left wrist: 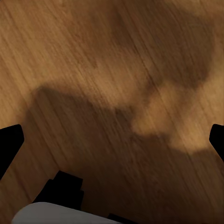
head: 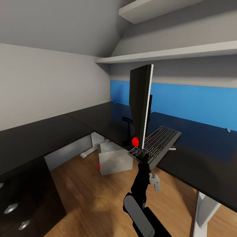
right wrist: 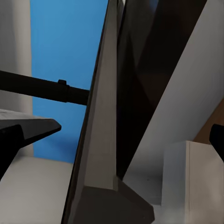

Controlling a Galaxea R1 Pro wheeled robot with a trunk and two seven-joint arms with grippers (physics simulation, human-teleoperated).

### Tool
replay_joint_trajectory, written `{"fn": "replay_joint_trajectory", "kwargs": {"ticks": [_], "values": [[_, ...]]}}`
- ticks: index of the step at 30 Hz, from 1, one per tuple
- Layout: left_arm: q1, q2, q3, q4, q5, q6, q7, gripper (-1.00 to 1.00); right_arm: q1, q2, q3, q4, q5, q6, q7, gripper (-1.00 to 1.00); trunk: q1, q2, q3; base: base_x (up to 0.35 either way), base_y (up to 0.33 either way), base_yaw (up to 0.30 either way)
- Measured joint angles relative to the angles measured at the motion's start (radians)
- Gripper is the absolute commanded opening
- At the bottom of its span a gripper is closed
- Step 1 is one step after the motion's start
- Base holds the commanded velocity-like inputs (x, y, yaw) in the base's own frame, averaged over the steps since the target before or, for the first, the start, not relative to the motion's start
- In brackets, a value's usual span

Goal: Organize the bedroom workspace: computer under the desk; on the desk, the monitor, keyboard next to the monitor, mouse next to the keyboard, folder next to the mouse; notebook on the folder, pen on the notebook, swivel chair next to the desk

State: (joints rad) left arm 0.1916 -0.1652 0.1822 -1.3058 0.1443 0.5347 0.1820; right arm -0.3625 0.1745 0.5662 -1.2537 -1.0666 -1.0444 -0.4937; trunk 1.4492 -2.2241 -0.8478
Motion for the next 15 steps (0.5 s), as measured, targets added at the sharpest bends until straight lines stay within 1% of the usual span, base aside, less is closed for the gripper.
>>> {"fn": "replay_joint_trajectory", "kwargs": {"ticks": [6,10,15], "values": [[0.0,0.0,0.0,0.001,0.0,-0.001,0.0,1.0,0.0,0.0,0.001,0.001,0.001,0.0,0.0,1.0,0.0,0.0,0.0,0.0,0.002,0.0],[0.0,0.0,0.001,0.001,0.0,-0.001,0.0,1.0,0.0,0.0,0.001,0.001,0.001,0.0,0.0,1.0,0.0,0.0,0.0,0.0,0.144,0.0],[0.0,0.0,0.0,0.01,0.0,-0.001,0.0,1.0,0.0,0.0,0.001,0.001,0.001,0.0,0.0,1.0,0.0,0.0,0.0,0.0,0.047,0.0]]}}
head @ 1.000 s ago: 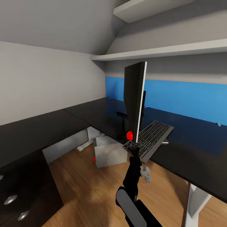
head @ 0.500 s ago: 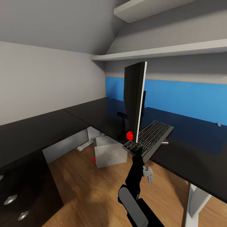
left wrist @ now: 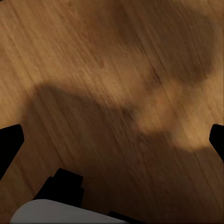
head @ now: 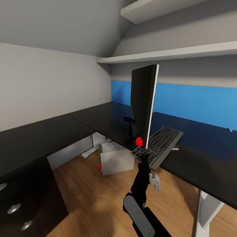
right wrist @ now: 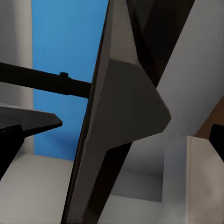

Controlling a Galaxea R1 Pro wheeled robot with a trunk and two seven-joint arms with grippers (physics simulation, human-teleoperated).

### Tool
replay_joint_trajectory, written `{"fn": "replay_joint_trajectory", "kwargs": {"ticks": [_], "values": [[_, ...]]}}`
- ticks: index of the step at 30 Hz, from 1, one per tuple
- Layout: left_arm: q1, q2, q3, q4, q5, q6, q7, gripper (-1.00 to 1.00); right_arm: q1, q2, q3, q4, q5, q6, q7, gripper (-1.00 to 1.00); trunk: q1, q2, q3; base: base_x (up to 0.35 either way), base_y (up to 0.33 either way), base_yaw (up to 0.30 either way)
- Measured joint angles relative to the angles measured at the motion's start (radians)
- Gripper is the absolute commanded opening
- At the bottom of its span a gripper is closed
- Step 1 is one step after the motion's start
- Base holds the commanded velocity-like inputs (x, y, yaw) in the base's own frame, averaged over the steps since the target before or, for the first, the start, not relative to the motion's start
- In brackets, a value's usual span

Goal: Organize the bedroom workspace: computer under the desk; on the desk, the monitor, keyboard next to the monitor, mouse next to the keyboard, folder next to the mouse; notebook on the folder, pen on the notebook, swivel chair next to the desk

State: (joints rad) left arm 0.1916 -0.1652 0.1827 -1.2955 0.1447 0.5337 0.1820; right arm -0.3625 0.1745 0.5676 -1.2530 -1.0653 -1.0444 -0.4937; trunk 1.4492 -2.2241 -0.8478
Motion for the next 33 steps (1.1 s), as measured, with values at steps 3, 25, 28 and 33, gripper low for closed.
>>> {"fn": "replay_joint_trajectory", "kwargs": {"ticks": [3,25,28,33], "values": [[0.0,0.0,0.0,0.006,0.0,0.0,0.0,1.0,0.0,0.0,0.0,0.0,0.0,0.0,0.0,1.0,0.0,0.0,0.0,0.0,0.011,0.0],[0.0,0.0,0.001,0.012,0.0,0.0,0.0,1.0,0.0,0.0,0.0,-0.001,0.005,0.001,0.001,-1.0,0.0,0.0,0.0,0.0,0.001,0.0],[0.0,0.0,0.001,0.012,0.0,0.0,0.0,1.0,0.0,0.0,0.001,-0.002,0.042,0.011,0.001,-1.0,0.0,0.0,0.0,0.0,0.0,0.0],[0.0,0.0,0.001,0.012,0.0,0.0,0.0,1.0,0.0,0.0,0.0,-0.002,0.024,0.006,0.001,-1.0,0.0,0.0,0.0,0.0,0.0,0.0]]}}
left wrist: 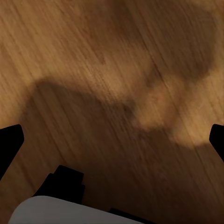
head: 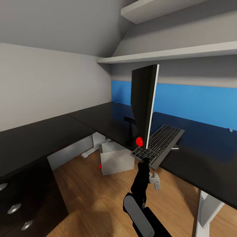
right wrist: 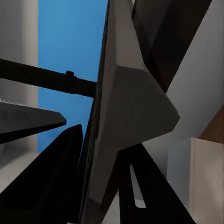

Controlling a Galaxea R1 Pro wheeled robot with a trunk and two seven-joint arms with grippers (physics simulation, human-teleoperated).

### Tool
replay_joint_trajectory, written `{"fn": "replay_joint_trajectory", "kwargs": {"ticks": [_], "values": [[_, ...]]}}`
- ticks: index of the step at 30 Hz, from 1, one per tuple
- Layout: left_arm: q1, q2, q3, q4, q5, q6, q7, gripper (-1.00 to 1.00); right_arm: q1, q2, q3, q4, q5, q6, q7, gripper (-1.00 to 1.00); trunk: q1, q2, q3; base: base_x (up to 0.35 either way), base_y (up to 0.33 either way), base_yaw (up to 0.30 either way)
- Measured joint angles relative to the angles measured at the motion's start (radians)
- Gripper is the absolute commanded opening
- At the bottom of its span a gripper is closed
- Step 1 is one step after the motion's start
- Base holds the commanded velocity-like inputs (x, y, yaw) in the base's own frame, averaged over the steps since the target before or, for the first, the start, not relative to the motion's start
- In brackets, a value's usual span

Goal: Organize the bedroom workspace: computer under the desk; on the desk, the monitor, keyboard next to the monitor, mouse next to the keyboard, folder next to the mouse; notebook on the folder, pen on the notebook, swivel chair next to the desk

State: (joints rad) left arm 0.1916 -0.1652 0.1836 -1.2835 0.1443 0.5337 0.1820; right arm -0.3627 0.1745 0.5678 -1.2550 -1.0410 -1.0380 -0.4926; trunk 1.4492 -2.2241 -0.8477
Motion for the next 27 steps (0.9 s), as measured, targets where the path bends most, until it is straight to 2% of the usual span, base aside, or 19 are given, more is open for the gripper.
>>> {"fn": "replay_joint_trajectory", "kwargs": {"ticks": [27], "values": [[0.0,0.0,0.0,0.0,0.0,0.0,0.0,1.0,0.0,0.0,-0.002,0.0,-0.002,-0.001,0.0,-1.0,-0.008,0.014,0.006,0.0,0.0,0.0]]}}
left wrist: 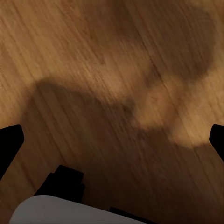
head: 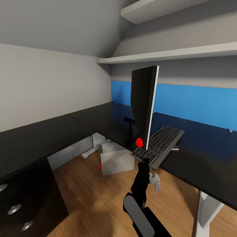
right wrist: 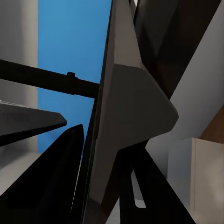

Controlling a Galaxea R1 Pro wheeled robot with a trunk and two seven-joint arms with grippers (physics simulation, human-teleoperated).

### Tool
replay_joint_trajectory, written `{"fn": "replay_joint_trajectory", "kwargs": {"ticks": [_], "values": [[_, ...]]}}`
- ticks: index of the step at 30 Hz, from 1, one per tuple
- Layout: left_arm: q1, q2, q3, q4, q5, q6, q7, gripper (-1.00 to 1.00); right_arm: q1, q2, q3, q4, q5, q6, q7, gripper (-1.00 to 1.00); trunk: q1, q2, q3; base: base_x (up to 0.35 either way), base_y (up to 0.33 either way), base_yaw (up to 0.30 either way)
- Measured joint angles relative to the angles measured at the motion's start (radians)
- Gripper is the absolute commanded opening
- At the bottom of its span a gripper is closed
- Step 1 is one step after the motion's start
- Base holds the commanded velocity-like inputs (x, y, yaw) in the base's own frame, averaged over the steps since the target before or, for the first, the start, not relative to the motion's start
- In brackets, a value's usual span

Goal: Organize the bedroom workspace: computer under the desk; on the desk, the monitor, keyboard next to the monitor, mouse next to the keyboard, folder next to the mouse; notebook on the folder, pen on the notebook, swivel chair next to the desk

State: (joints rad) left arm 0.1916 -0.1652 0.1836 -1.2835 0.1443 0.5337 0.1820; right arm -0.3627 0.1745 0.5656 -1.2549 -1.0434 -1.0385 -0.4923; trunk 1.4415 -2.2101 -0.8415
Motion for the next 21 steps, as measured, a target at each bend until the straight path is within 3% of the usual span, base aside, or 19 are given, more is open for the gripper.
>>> {"fn": "replay_joint_trajectory", "kwargs": {"ticks": [6,21], "values": [[0.0,0.0,0.0,0.0,0.0,0.0,0.0,1.0,0.0,0.0,-0.001,0.0,-0.018,-0.005,-0.001,-1.0,-0.011,0.021,0.009,0.0,0.0,0.0],[0.0,0.0,0.001,0.0,0.0,0.001,0.0,1.0,0.0,0.0,-0.004,0.0,-0.017,-0.005,-0.001,-1.0,-0.011,0.021,0.009,0.0,0.0,0.0]]}}
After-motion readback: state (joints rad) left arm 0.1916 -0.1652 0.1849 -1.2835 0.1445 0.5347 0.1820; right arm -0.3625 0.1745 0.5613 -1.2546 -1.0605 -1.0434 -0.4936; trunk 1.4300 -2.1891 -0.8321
